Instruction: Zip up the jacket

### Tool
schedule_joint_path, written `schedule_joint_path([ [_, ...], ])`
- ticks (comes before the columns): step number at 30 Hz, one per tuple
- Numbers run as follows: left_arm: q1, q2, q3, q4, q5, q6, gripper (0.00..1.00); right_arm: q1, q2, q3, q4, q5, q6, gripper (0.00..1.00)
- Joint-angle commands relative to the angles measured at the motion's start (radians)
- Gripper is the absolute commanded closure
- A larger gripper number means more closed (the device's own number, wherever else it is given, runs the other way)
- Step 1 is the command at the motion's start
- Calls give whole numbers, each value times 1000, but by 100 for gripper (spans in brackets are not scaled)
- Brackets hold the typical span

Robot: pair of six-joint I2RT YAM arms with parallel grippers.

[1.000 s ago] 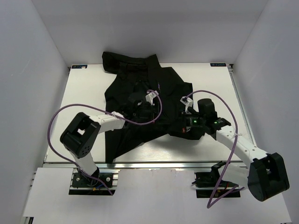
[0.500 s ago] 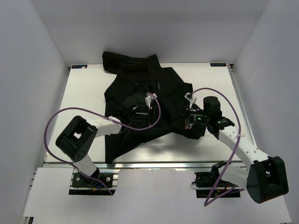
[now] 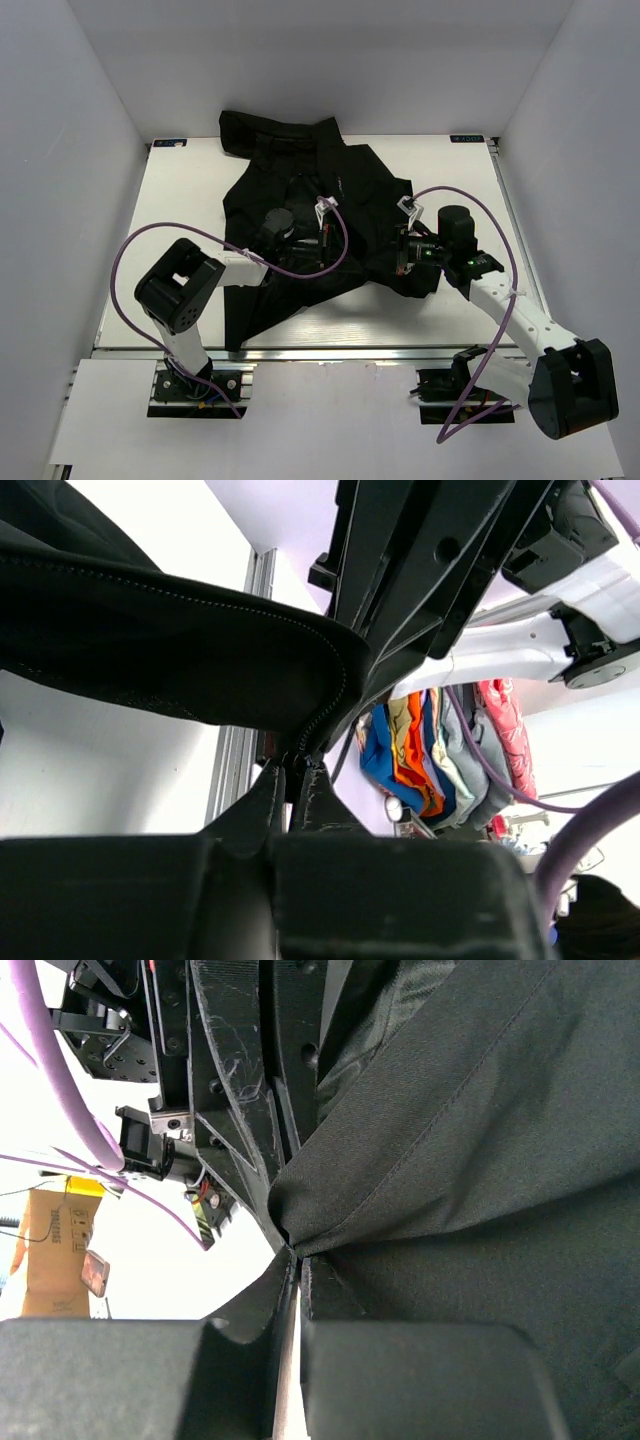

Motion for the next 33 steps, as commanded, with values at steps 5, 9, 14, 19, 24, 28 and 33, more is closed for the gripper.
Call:
schedule_joint_path([
  [5,-4,-48,-14,49,-41,-15,100,3,-31,-17,48,13,27,83],
  [9,-7,-96,-10,-101,-93,77,100,1,-62,-14,34,82,57,43],
  [14,-24,-145,9,-248,-155,166,100,4,-79,-35,92,125,163,41],
  [19,-47,-182,39,-356,-241,234,100,9,-83,-63,91,154,223,42],
  [24,-51,-190,38,-335,-239,237,100,9,-83,-104,118,180,275,42],
  [28,-56,-200,27,-319,-242,234,100,9,-67,-127,167,155,318,43],
  [33,-65,-217,15,-269,-270,226,100,10,-57,-157,224,135,361,44],
])
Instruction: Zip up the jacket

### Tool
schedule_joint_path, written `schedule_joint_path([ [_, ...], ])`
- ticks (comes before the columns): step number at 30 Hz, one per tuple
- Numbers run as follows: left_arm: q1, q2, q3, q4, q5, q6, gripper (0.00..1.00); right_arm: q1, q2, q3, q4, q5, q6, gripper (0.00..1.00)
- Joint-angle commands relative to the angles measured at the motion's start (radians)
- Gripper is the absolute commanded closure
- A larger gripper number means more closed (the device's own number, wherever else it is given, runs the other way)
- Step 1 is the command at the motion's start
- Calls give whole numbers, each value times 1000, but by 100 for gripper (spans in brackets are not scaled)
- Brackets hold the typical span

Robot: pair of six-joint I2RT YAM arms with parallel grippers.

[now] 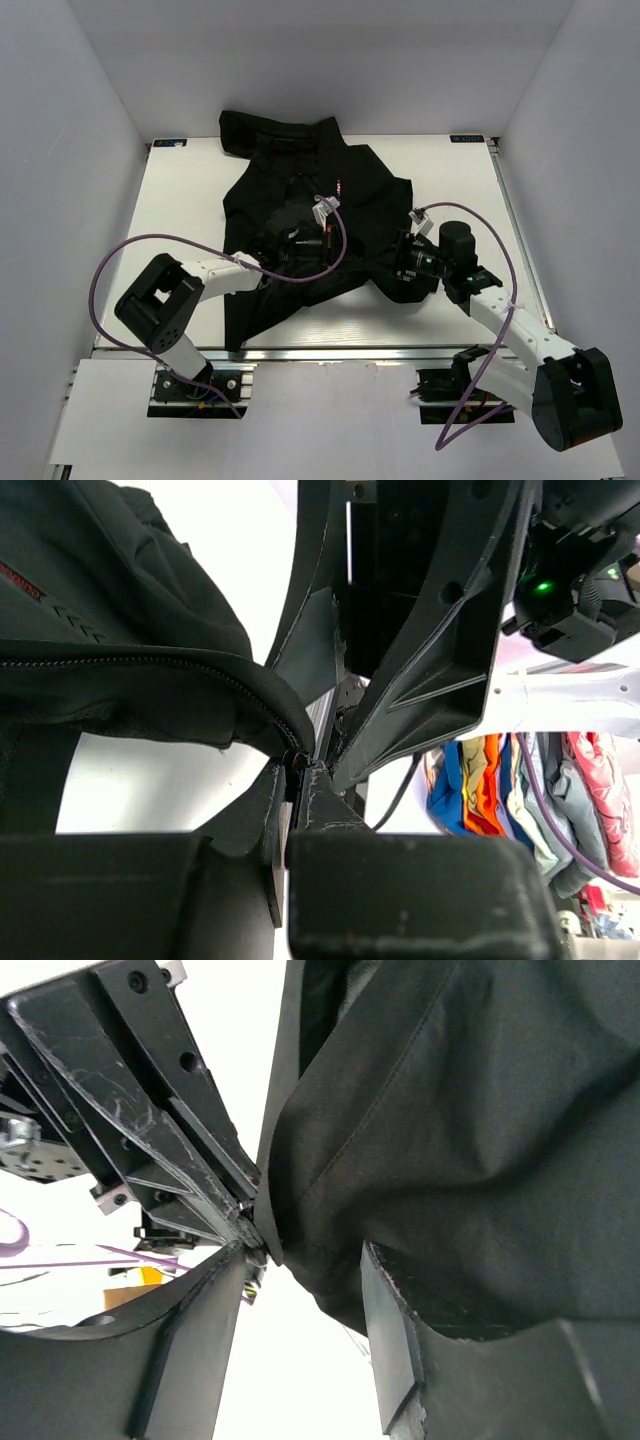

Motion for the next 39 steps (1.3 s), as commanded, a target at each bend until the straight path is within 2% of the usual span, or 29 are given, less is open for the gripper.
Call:
schedule_joint_path([
  [1,-13,-66,2,74,-19,5,100,6,8,-15,96,-28,54,45],
  [3,-20,-66,3,96,-19,2,100,6,15,-26,127,-37,75,46],
  [5,-27,-66,6,93,-25,7,100,6,11,-49,199,-43,115,54],
  [11,-30,-77,-6,105,-20,11,100,8,-2,-72,311,-29,187,56],
  [15,-30,-89,-14,88,-33,21,100,6,-2,-101,400,-43,254,64],
  [21,-31,-103,-20,77,-40,31,100,5,-29,-109,408,-14,264,72],
  [25,-31,-103,-12,54,-42,42,100,6,-20,-131,494,-20,339,71],
  [35,-34,-114,-23,53,-36,51,100,5,-3,-137,578,-28,397,63],
  [37,-34,-117,-23,51,-37,53,100,5,0,-129,566,-29,396,64],
  [39,-37,-117,-21,54,-36,57,100,5,8,-129,567,-32,406,70],
])
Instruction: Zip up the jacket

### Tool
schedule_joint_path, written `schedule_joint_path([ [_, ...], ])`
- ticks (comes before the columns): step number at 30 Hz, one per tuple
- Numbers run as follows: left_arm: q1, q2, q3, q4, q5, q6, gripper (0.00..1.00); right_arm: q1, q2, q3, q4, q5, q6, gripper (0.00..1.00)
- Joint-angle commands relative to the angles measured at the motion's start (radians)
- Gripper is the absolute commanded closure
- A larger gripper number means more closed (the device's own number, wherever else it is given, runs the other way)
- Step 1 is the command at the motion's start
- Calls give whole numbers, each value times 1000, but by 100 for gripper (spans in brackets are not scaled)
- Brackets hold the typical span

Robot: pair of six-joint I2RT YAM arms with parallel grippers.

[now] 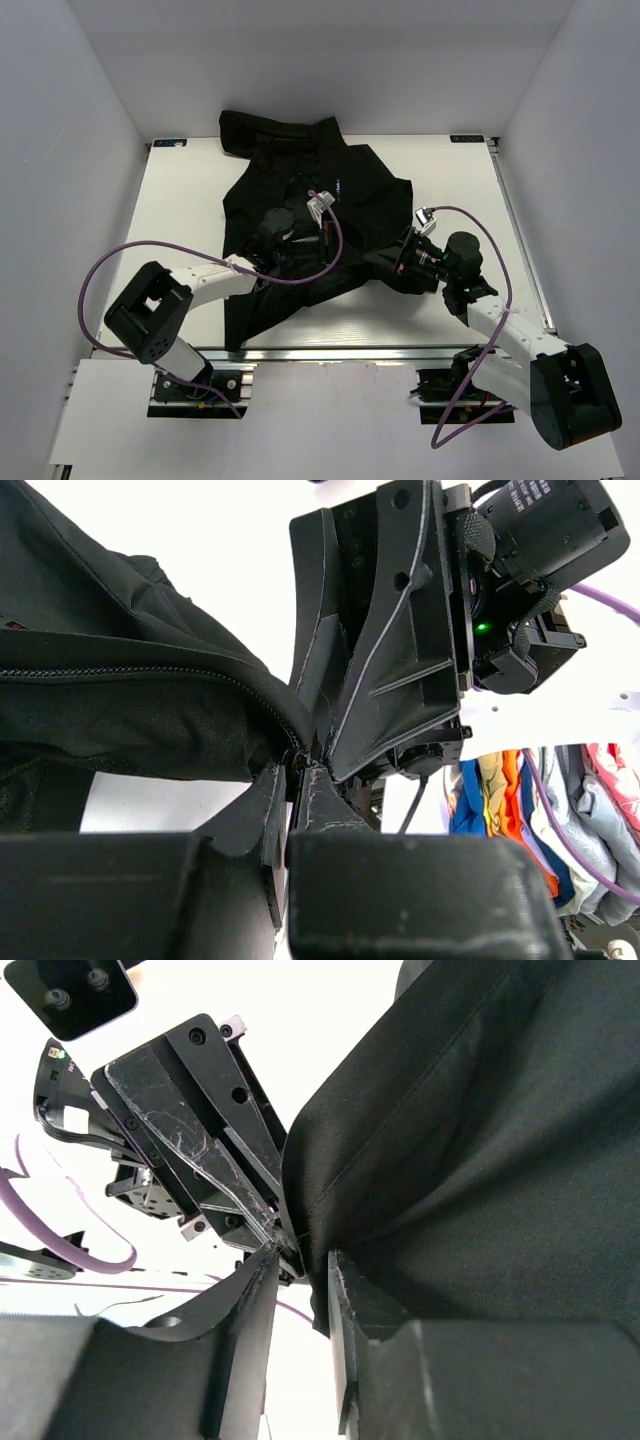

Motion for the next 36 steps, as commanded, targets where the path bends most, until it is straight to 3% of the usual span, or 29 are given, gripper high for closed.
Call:
schedule_joint_path([
  [1,-26,-45,1,10,36,16,100,5,3,-2,118,2,48,70],
  [8,-35,-58,16,-42,30,51,100,7,-8,-18,127,46,76,89],
  [10,-35,-64,22,-68,36,59,100,7,-15,-19,118,54,68,100],
  [12,-35,-71,35,-109,50,82,100,5,-23,-16,80,56,48,100],
  [16,-35,-107,55,-218,47,135,87,4,-37,30,-30,43,-59,100],
  [18,-35,-123,44,-220,45,139,71,4,-42,34,-52,36,-106,100],
  [19,-35,-127,44,-238,39,139,42,4,-48,42,-55,20,-122,100],
  [20,-35,-128,53,-255,27,143,27,4,-51,50,-98,17,-161,100],
  [21,-28,-131,56,-273,6,143,2,4,-54,59,-121,13,-188,100],
  [26,39,-114,59,-266,27,100,2,4,-68,85,-195,-20,-258,100],
  [34,66,-16,105,-90,99,48,2,2,-48,96,-186,-89,-289,100],
  [36,66,24,120,-62,148,36,7,2,-43,97,-183,-92,-289,100],
])
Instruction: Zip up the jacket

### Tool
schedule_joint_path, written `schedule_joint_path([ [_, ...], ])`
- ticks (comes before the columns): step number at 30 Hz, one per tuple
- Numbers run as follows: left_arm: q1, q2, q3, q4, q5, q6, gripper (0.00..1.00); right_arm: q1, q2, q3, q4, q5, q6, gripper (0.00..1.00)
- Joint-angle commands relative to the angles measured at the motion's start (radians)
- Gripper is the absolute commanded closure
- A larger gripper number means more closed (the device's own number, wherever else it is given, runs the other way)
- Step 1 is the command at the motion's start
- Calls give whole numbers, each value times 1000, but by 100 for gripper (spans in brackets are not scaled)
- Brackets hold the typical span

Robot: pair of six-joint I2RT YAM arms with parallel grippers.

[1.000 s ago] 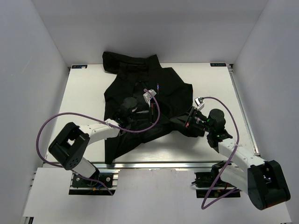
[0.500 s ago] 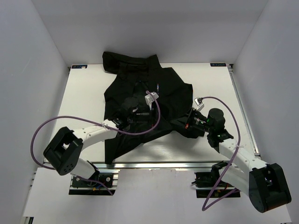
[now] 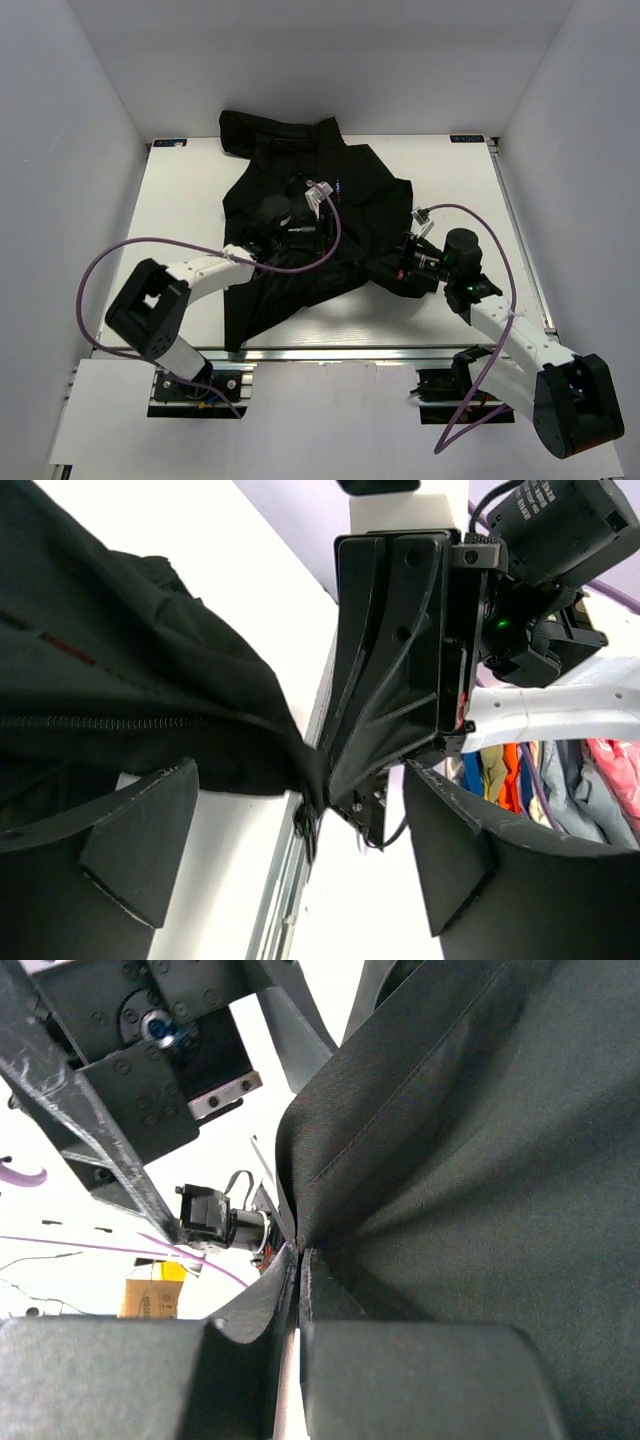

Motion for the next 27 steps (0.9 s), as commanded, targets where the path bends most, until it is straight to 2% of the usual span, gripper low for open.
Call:
schedule_joint_path([
  [1,1,43,58,84,90,-20,9,1,5,52,34,-57,-22,100],
  [6,1,95,102,99,153,-19,19,-1,-12,53,31,-41,-20,100],
  [9,1,93,87,139,168,-26,35,-4,-12,46,42,-34,-8,100],
  [10,1,89,81,147,171,-30,48,-6,-12,46,42,-32,-5,100],
  [14,1,78,63,175,196,-34,63,-7,-8,35,64,-44,9,100],
  [16,1,81,64,175,219,-33,62,-10,-11,33,73,-41,14,100],
  [17,1,83,64,170,220,-34,55,-9,-11,37,73,-44,15,100],
  [19,-1,89,66,165,233,-33,49,-9,-6,40,81,-50,18,100],
  [20,-1,93,67,159,236,-31,40,-9,-6,40,85,-50,21,100],
  [23,-1,90,69,123,236,-10,31,-9,-11,43,96,-46,27,100],
  [27,-1,81,69,38,207,35,32,-9,-24,40,113,-46,32,100],
])
